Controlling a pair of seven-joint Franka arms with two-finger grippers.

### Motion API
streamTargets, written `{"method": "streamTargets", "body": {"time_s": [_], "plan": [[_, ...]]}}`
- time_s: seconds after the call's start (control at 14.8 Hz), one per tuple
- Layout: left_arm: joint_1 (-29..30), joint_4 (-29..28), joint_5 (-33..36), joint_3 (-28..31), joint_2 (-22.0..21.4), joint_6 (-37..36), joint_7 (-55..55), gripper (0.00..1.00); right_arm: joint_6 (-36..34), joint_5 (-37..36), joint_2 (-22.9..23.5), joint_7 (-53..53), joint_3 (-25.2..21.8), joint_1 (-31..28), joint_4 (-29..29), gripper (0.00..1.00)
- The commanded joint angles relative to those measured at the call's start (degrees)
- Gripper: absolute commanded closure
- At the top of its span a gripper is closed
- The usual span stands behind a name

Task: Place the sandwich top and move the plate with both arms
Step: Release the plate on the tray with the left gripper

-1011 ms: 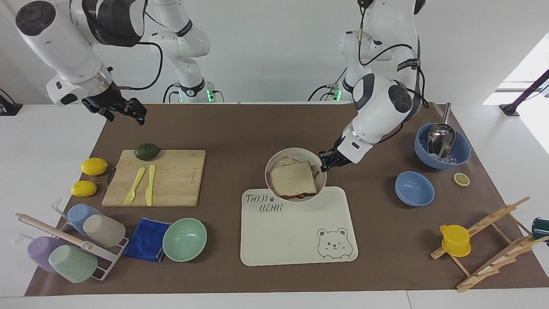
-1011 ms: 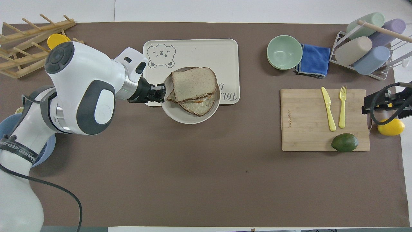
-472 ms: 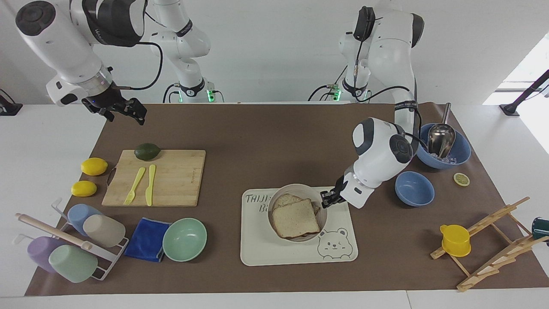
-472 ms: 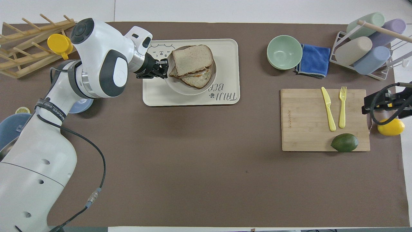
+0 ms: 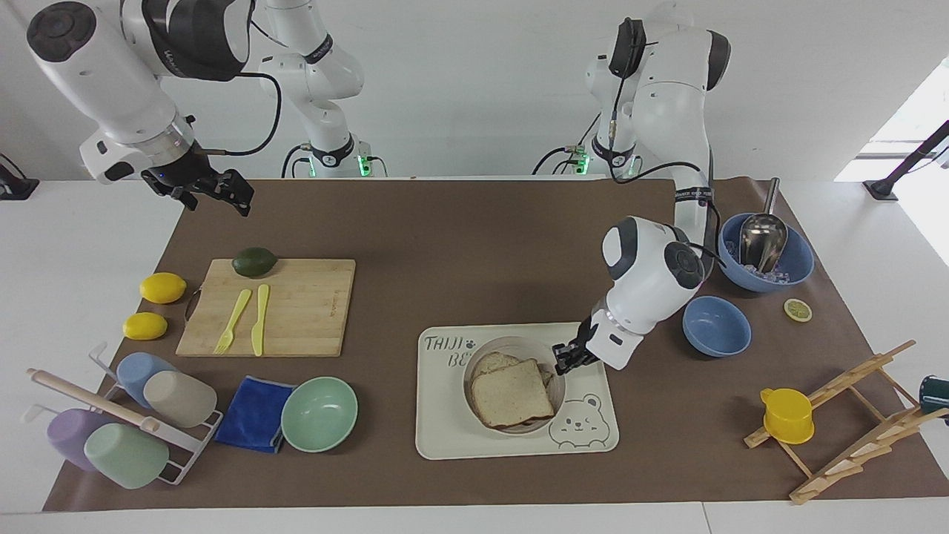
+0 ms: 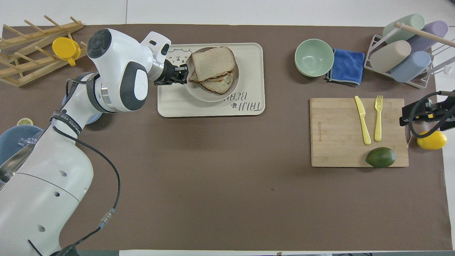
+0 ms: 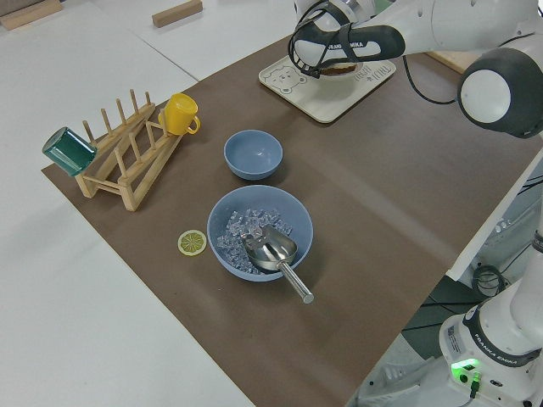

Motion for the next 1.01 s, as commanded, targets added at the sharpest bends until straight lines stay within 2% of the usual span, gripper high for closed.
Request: {"method": "streamTargets", "body": {"time_s": [0.0, 0.13, 0.2, 0.27, 0.34, 0.54, 0.74, 0.94], "plan": [[-0.7, -2.8, -0.1, 0.4, -1.5, 2.7, 1.5, 1.0, 0.7, 1.1, -1.0, -0.3, 0.1, -0.3, -0.9, 0.0], [-0.7, -3.1, -0.1, 0.4, -1.5, 2.7, 1.7, 1.0, 0.7, 1.1, -1.0, -0.3, 0.1, -0.3, -0.9, 0.0], [-0.7, -3.1, 0.1, 0.4, -1.5, 2.9, 2.5, 0.67, 0.7, 1.1, -1.0, -0.3, 0.1, -0.3, -0.9, 0.0], [-0.6, -3.1, 0.2, 0.4, -1.6, 2.8, 3.5, 0.26, 0.7, 1.0, -1.0, -0.3, 0.1, -0.3, -0.9, 0.0], [-0.1, -3.1, 0.3, 0.4, -1.6, 2.6, 3.7, 0.03, 0.7, 1.1, -1.0, -0.3, 0.1, -0.3, -0.9, 0.0], [0.1, -2.4, 0.8, 0.5, -1.6, 2.2, 3.9, 0.0, 0.7, 1.0, -1.1, -0.3, 0.1, -0.3, -0.9, 0.0], [0.4, -1.7, 5.2, 0.5, -1.9, 2.2, 3.8, 0.0, 0.7, 1.0, -1.1, -0.3, 0.1, -0.3, -0.9, 0.0], [0.4, -2.1, 5.3, 2.8, -4.4, 1.5, 3.7, 0.0, 0.7, 1.1, -1.0, -0.3, 0.1, -0.3, -0.9, 0.0]]}}
